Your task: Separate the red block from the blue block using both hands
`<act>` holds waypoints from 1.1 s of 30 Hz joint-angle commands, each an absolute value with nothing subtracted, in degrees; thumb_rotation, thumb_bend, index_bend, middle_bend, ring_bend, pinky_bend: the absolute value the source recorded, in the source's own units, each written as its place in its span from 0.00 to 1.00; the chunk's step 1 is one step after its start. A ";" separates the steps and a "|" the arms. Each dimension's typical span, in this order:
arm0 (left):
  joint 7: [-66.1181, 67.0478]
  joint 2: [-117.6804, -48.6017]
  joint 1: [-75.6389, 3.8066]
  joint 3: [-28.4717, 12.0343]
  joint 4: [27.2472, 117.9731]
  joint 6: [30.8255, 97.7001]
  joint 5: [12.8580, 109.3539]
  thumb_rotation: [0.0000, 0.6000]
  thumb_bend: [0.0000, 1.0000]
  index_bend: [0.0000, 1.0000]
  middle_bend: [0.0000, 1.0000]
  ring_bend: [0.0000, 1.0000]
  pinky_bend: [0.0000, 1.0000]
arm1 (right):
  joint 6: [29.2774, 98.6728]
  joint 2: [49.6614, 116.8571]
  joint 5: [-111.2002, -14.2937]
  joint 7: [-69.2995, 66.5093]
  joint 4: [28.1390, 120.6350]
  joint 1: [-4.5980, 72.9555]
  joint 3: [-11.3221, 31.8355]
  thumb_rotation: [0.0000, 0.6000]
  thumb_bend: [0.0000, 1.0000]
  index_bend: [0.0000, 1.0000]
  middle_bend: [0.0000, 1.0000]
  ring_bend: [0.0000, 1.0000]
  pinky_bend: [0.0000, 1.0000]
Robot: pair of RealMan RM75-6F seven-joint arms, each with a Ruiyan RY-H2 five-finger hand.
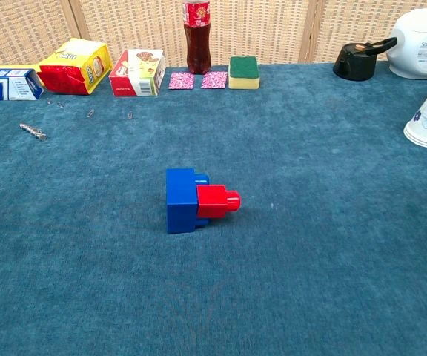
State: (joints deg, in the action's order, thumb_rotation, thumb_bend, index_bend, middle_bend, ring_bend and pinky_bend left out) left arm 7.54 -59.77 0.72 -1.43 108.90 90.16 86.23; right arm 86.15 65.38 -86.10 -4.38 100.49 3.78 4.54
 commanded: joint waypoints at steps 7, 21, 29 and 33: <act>7.25 -59.98 0.60 -1.61 108.81 89.83 85.62 0.73 0.17 0.14 0.14 0.02 0.09 | 85.94 65.59 -85.89 -4.24 100.48 4.04 4.80 1.00 0.34 0.36 0.36 0.39 0.30; 7.66 -59.50 -1.60 -1.78 109.40 85.96 85.06 0.72 0.17 0.14 0.14 0.04 0.09 | 86.11 65.58 -85.78 -4.56 100.22 3.80 4.70 1.00 0.34 0.36 0.36 0.39 0.30; 9.89 -57.20 -7.31 -1.60 113.68 77.20 87.42 0.71 0.17 0.14 0.14 0.05 0.09 | 85.92 66.07 -86.28 -3.75 99.19 3.88 4.32 1.00 0.34 0.36 0.36 0.39 0.30; 12.94 -58.76 -11.07 -2.68 115.45 72.28 86.22 0.71 0.17 0.14 0.14 0.05 0.11 | 85.41 66.39 -86.54 -2.28 98.66 3.96 3.78 1.00 0.34 0.36 0.36 0.39 0.30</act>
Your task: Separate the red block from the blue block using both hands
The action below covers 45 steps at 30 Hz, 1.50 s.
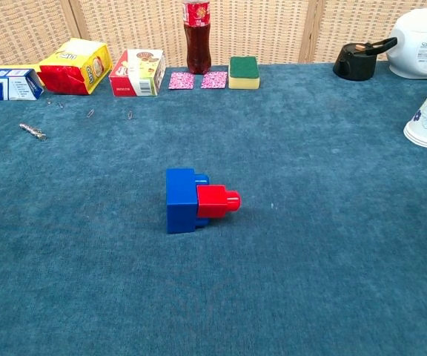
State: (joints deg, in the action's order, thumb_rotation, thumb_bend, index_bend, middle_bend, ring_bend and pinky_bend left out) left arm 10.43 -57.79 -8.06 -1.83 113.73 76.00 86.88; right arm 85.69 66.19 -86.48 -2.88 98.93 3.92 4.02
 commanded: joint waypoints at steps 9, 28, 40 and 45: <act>25.65 -63.41 -19.83 -4.93 121.26 61.53 78.63 0.71 0.17 0.14 0.14 0.07 0.13 | 85.29 66.79 -86.62 -3.52 97.64 3.98 3.67 1.00 0.34 0.36 0.36 0.39 0.30; 46.99 -84.98 -37.07 -9.48 113.31 58.37 46.36 0.72 0.18 0.15 0.14 0.08 0.13 | 85.88 66.83 -86.55 -7.61 94.70 3.23 3.45 1.00 0.34 0.36 0.36 0.39 0.30; 47.43 -93.66 -42.24 -9.23 105.83 59.88 43.42 0.72 0.22 0.19 0.18 0.11 0.13 | 87.06 65.67 -86.08 -9.38 94.45 1.86 3.11 1.00 0.34 0.36 0.36 0.39 0.30; 46.91 -96.29 -43.65 -8.93 103.56 60.27 43.54 0.72 0.24 0.27 0.23 0.15 0.13 | 87.17 65.00 -85.74 -10.73 94.33 1.24 2.83 1.00 0.34 0.36 0.36 0.39 0.30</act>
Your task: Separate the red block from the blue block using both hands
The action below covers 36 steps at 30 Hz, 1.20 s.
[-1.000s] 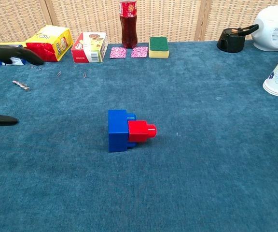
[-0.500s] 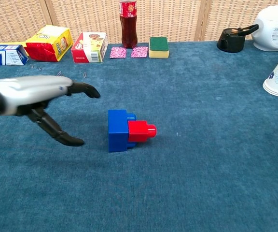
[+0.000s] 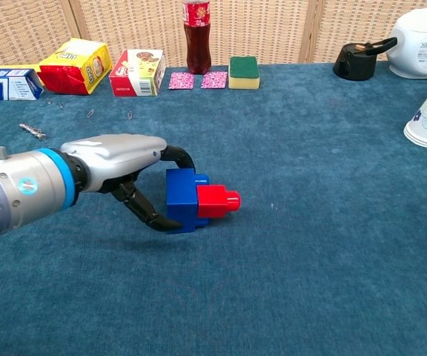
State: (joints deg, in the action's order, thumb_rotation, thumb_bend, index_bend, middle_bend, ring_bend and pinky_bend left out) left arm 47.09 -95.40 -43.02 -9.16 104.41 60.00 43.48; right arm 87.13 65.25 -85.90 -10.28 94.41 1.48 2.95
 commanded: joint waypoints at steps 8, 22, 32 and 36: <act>45.84 -98.98 -44.54 -8.21 100.55 62.19 46.09 0.73 0.29 0.44 0.35 0.26 0.24 | 87.07 65.09 -85.04 -11.49 93.75 1.00 3.15 1.00 0.34 0.36 0.36 0.39 0.30; 38.37 -97.35 -46.47 -11.59 97.88 58.31 49.85 0.74 0.33 0.49 0.39 0.30 0.27 | 86.17 64.23 -85.00 -11.81 95.25 1.38 3.46 1.00 0.34 0.36 0.36 0.39 0.30; 33.47 -88.02 -53.31 -16.38 98.57 44.92 50.54 0.73 0.33 0.49 0.39 0.30 0.27 | 83.14 62.91 -87.82 -14.95 97.83 3.99 3.39 1.00 0.33 0.36 0.36 0.40 0.33; 33.14 -86.01 -56.94 -17.93 97.84 41.37 49.55 0.73 0.33 0.49 0.39 0.30 0.27 | 81.89 62.94 -89.13 -15.28 98.89 5.67 3.84 1.00 0.30 0.36 0.37 0.42 0.36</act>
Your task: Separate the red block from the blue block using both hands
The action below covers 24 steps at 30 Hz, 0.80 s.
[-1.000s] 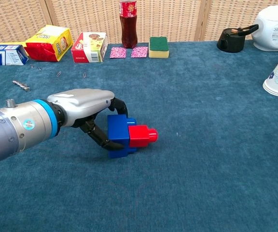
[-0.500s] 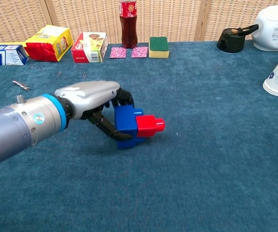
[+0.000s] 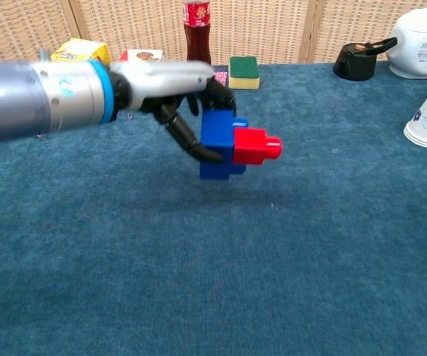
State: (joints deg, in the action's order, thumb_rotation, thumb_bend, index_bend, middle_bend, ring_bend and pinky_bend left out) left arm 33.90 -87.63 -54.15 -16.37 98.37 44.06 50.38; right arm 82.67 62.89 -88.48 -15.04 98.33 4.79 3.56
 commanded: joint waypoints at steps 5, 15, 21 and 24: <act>32.04 -85.28 -61.30 -19.66 96.60 38.45 46.71 0.73 0.33 0.49 0.39 0.30 0.27 | 79.28 64.04 -90.45 -14.80 99.96 8.62 4.63 1.00 0.25 0.36 0.39 0.46 0.40; 32.45 -86.67 -70.29 -20.15 93.88 38.14 38.46 0.73 0.33 0.49 0.39 0.30 0.27 | 75.08 67.66 -89.49 -10.72 102.34 13.49 6.79 1.00 0.22 0.37 0.40 0.46 0.40; 34.06 -88.67 -75.18 -19.58 92.34 40.74 33.52 0.73 0.33 0.49 0.39 0.30 0.27 | 72.37 69.09 -86.66 -5.01 104.19 15.74 7.94 1.00 0.23 0.37 0.40 0.46 0.40; 34.70 -89.65 -77.29 -19.40 91.77 41.67 31.10 0.73 0.33 0.49 0.39 0.30 0.27 | 71.41 69.39 -85.26 -3.45 105.07 16.62 8.54 1.00 0.24 0.37 0.40 0.46 0.40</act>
